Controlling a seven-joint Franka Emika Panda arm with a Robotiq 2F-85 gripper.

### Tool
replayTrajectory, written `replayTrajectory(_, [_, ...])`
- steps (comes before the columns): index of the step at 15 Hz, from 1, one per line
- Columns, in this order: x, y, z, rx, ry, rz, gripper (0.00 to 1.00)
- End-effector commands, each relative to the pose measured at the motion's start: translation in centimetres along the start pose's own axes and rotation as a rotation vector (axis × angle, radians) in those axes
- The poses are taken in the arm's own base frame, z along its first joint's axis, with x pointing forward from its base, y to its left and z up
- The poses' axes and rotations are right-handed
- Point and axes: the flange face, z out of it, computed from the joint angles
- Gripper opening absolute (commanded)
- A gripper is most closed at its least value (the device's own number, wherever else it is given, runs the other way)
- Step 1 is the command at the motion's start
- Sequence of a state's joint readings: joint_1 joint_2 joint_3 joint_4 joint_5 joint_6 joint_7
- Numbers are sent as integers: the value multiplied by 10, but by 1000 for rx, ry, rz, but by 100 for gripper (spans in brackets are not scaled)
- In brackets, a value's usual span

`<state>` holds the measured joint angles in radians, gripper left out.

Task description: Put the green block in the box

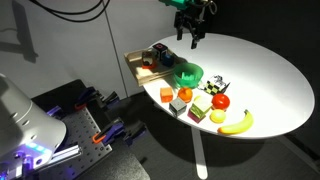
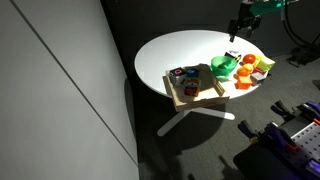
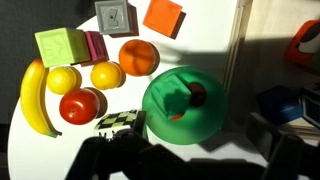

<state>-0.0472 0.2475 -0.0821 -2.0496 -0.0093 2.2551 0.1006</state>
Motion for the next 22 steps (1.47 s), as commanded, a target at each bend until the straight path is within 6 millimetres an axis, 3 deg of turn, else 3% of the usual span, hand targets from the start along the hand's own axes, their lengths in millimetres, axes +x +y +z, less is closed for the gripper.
replayTrajectory(1, [24, 10, 16, 20, -24, 57, 100])
replayTrajectory(5, [41, 11, 47, 49, -48, 79, 100])
replayTrajectory(12, [59, -6, 92, 43, -42, 66, 100])
replayTrajectory(22, [62, -16, 125, 19, -30, 28, 100])
